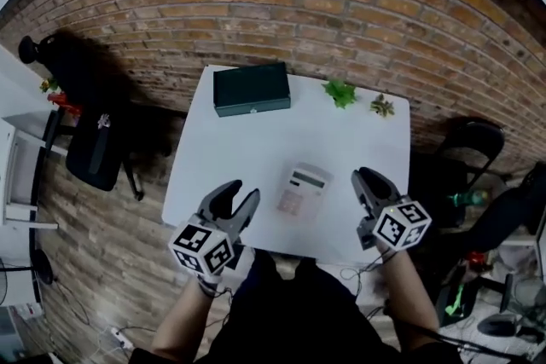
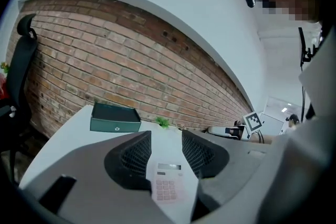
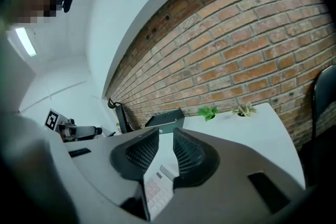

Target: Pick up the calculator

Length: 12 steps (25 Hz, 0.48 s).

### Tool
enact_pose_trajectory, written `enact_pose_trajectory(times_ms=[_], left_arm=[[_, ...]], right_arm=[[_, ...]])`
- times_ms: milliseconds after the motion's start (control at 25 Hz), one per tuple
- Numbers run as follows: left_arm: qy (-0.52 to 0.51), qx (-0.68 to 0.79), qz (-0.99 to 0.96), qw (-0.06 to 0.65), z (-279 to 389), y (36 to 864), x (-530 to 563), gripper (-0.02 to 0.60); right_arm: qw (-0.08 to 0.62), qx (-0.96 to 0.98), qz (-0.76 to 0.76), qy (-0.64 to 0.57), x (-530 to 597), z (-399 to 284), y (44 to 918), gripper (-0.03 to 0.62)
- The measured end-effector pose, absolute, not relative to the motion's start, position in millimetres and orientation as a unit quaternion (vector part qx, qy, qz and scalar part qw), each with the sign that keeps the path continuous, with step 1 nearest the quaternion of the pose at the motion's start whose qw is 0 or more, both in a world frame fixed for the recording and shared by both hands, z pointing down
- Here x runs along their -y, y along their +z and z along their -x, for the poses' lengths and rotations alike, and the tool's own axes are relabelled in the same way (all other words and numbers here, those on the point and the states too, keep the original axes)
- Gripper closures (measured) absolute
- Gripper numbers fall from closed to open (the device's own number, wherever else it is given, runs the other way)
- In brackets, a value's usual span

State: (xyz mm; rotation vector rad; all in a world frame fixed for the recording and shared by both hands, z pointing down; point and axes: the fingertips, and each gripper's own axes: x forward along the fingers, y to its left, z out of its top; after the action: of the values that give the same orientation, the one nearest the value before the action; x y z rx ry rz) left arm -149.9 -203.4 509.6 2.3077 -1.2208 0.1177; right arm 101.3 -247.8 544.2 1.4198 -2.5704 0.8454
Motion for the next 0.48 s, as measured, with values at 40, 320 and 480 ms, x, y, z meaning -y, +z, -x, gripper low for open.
enact_pose_trajectory(times_ms=[40, 320, 480], left_arm=[[0.047, 0.445, -0.854, 0.266, 152.0, 514.7, 208.6, 0.402], [0.084, 0.417, -0.857, 0.289, 154.8, 560.4, 232.0, 0.402], [0.099, 0.407, -0.857, 0.301, 148.0, 573.4, 235.7, 0.402]], right_arm=[[0.047, 0.837, -0.466, 0.284, 249.4, -99.5, 553.2, 0.503], [0.074, 0.821, -0.458, 0.334, 255.5, -91.9, 619.6, 0.485], [0.097, 0.82, -0.437, 0.356, 254.4, -84.0, 654.6, 0.467]])
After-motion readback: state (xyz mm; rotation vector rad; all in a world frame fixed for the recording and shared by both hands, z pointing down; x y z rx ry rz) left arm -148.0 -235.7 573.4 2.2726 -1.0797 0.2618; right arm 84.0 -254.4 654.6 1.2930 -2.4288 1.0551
